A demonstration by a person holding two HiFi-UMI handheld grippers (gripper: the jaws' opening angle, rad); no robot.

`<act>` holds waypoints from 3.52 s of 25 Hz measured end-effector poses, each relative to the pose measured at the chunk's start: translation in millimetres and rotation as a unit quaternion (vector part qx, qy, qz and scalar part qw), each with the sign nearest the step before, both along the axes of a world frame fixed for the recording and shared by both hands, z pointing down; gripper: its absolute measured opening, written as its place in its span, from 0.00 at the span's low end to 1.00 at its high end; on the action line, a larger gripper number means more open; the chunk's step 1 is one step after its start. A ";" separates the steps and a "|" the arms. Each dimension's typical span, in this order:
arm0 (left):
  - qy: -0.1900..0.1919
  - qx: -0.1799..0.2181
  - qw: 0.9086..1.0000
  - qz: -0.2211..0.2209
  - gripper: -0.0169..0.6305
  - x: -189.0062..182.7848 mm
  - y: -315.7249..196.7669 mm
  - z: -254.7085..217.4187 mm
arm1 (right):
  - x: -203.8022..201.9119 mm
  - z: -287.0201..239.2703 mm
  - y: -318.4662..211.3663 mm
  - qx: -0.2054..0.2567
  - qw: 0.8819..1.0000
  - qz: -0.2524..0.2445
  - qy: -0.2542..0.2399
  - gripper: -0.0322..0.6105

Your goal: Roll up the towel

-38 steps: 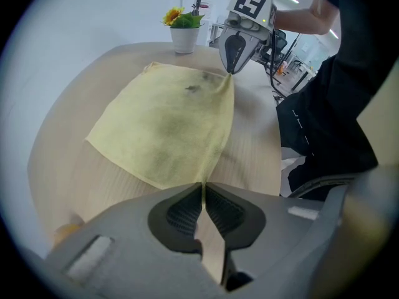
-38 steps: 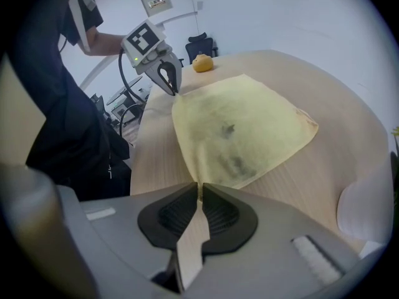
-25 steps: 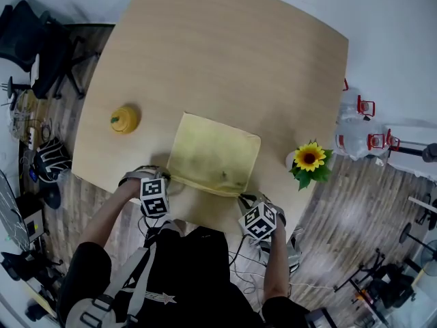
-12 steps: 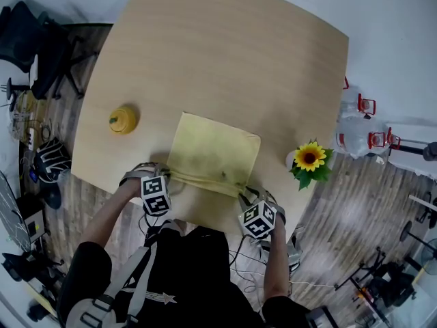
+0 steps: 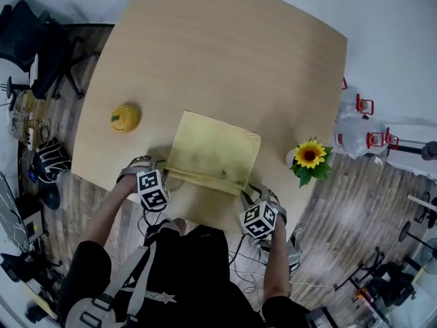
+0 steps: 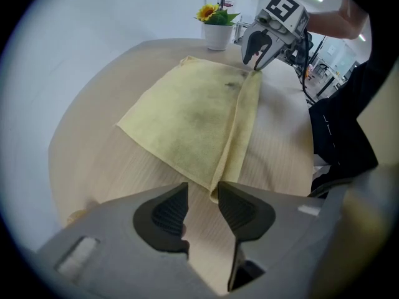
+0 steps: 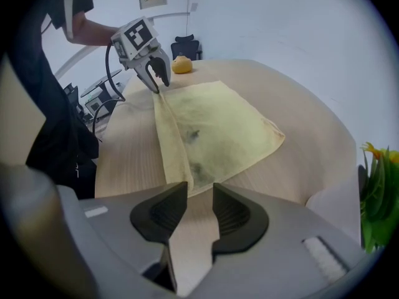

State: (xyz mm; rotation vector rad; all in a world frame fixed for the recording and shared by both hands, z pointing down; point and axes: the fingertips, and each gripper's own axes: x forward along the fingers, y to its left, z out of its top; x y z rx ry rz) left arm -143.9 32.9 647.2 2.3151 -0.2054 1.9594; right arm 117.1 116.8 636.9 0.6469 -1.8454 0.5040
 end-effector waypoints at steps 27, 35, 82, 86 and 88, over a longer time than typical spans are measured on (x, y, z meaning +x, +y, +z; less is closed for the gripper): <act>0.013 0.021 0.997 0.068 0.16 16.6 39.0 1.7 | -30.7 6.7 30.7 0.020 0.999 -0.032 0.007 0.21; 0.005 0.031 0.996 0.084 0.07 17.8 35.7 4.9 | -28.7 13.5 29.2 0.028 0.998 -0.043 0.022 0.10; -0.035 -0.129 0.985 0.104 0.06 -3.7 106.0 -5.9 | -49.0 -8.4 100.2 -0.201 0.972 -0.049 -0.109 0.08; -0.036 -0.124 0.987 0.099 0.06 -2.7 99.9 -2.3 | -46.3 -4.8 96.3 -0.200 0.973 -0.049 -0.109 0.08; -0.037 -0.122 0.987 0.097 0.06 -2.5 97.6 -0.3 | -46.3 -3.6 94.6 -0.199 0.973 -0.048 -0.109 0.08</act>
